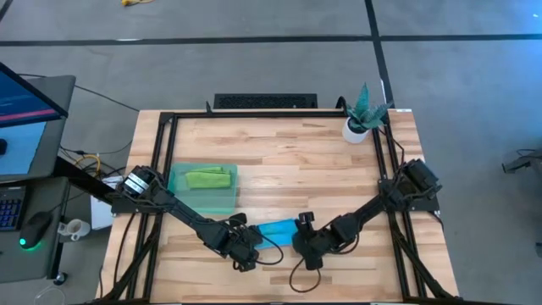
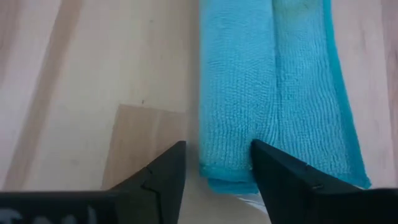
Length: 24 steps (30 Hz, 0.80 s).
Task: Roll microfiber towels into tight, uniform cylinder then place into a basket
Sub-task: Roll the blue towel
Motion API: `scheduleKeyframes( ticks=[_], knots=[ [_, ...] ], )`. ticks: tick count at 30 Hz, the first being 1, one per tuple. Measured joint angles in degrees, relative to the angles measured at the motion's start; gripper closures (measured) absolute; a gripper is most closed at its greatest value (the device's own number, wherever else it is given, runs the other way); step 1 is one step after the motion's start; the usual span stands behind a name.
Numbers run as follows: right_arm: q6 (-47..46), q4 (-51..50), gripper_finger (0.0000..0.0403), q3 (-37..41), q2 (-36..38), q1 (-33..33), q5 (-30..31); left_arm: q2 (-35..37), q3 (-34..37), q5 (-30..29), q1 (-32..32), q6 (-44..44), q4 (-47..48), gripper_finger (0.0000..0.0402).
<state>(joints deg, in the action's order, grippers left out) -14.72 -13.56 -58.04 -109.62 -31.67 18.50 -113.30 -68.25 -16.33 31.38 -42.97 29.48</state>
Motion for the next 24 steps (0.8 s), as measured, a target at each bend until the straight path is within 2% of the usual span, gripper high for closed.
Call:
scheduleKeyframes(
  ticks=[4, 12, 15, 20, 24],
  knots=[
    [-2.99, -0.71, 0.0239, 0.00, -0.02, 1.62, -1.62, 0.02, 0.00, -0.04, 0.05, 2.21, -0.04, 0.0331],
    [-8.90, -1.27, 0.0376, -0.02, 0.19, 5.01, -7.11, -0.11, -1.74, -0.05, 0.11, 6.51, 2.22, 0.0331],
    [-9.87, -1.14, 0.0382, -0.02, 0.26, 5.30, -9.15, -0.33, -3.99, -0.57, 0.24, 7.53, 5.35, 0.0331],
    [-12.62, -0.69, 0.0368, 0.02, 0.58, 5.05, -11.34, -0.52, -7.91, -1.43, 0.78, 7.89, 11.76, 0.0331],
    [-14.19, -0.66, 0.0381, 0.00, 0.59, 4.93, -11.50, -0.55, -11.23, -4.52, 2.15, 8.31, 17.23, 0.0331]
  ],
)
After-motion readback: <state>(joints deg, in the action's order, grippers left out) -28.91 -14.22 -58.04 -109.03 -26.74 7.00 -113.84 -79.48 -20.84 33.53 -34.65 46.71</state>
